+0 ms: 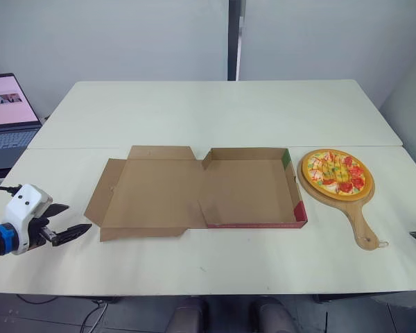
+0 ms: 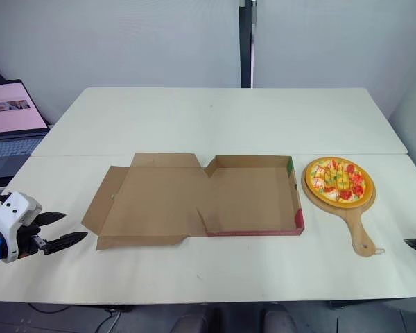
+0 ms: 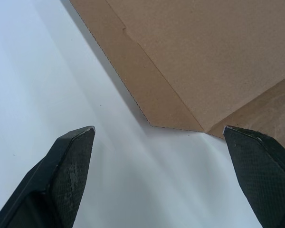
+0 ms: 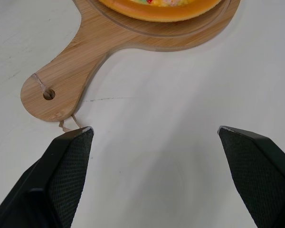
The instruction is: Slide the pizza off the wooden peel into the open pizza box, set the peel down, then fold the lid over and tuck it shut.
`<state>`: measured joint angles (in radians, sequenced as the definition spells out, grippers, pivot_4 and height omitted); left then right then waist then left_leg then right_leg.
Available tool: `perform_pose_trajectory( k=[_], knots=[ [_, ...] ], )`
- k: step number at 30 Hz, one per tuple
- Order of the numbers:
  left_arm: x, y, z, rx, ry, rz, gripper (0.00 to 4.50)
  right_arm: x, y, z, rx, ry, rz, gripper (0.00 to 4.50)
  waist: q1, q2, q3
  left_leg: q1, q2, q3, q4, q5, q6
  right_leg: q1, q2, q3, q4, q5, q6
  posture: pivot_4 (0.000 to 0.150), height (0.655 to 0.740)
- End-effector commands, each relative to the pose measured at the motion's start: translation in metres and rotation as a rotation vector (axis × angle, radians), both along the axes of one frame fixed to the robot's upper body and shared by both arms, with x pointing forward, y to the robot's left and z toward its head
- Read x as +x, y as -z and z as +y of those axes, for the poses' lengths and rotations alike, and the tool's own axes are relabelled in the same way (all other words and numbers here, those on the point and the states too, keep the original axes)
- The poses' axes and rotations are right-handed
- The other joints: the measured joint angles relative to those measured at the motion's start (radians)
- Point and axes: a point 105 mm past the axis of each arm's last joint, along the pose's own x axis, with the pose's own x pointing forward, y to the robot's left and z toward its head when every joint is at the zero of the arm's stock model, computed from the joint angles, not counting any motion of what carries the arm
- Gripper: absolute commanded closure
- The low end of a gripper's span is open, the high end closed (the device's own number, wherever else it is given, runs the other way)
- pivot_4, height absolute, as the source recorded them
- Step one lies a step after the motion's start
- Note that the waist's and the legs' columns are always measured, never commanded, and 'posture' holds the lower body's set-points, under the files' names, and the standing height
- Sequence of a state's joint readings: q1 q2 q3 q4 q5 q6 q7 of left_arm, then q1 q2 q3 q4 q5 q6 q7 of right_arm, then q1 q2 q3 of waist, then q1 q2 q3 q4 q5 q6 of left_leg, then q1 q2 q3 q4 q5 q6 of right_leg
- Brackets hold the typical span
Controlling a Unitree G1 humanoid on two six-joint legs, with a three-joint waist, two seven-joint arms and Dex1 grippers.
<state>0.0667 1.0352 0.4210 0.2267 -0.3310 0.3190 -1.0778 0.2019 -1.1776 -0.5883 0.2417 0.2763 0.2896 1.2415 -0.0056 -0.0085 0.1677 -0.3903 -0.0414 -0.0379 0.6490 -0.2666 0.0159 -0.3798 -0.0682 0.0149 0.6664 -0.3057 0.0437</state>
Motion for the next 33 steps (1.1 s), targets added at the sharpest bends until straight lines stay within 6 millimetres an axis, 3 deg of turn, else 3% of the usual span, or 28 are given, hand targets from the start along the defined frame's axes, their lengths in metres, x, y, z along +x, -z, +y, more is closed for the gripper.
perform_pose_trajectory(
  k=[1, 5, 25, 33],
  knots=[
    [0.006, -0.018, -0.004, -0.007, 0.011, -0.068, 0.02, 0.003, -0.015, -0.001, -0.019, -0.008, -0.054, 0.00, 0.000, 0.000, 0.000, 0.000, 0.000, 0.000, 0.000, 0.000, 0.000, 0.000, 0.000, 0.000, 0.000, 0.000, 0.000, 0.150, 0.7318],
    [0.014, -0.029, -0.010, -0.049, 0.035, -0.109, 0.02, 0.004, -0.016, -0.002, -0.016, -0.004, -0.062, 0.00, 0.002, 0.000, 0.000, 0.000, 0.000, 0.000, 0.001, 0.000, 0.000, 0.000, 0.000, 0.000, 0.001, 0.000, 0.000, 0.150, 0.7318],
    [0.012, -0.036, -0.008, -0.119, 0.022, -0.112, 0.02, 0.013, -0.019, -0.006, 0.011, 0.040, -0.103, 0.00, -0.001, 0.000, 0.000, 0.000, 0.000, 0.000, 0.010, 0.000, 0.000, -0.001, 0.000, 0.000, 0.010, 0.000, 0.000, 0.150, 0.7318],
    [0.015, -0.044, -0.032, -0.097, 0.158, -0.117, 0.02, 0.008, -0.016, -0.009, 0.013, 0.047, -0.105, 0.00, 0.000, 0.000, 0.000, 0.000, 0.000, -0.001, 0.012, 0.000, 0.000, 0.000, 0.000, 0.000, 0.012, 0.000, 0.000, 0.150, 0.7318]
  ],
)
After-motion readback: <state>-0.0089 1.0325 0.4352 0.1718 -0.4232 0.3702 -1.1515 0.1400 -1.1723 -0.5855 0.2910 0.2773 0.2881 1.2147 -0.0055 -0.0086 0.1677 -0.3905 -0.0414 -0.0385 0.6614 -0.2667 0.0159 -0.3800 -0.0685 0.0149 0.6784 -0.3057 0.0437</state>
